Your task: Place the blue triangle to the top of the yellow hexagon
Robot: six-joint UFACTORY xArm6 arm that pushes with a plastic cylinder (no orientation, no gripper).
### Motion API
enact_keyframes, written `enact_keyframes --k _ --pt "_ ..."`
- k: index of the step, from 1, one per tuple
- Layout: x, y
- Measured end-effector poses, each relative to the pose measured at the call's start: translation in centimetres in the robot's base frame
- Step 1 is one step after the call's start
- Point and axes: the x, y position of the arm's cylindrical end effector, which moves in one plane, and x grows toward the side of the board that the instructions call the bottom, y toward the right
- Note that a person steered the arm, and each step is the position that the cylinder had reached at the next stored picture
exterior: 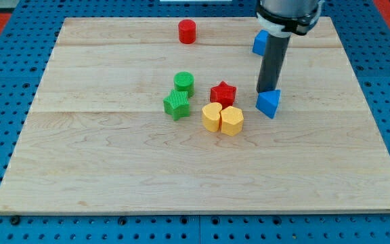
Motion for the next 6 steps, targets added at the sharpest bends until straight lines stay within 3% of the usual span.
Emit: enact_keyframes --k 1,2,4,5,6 --pt "-0.2 4.3" --pt "2.8 6.5" --pt "1.4 -1.9" --pt "1.1 -1.4" --pt "-5.0 9.9"
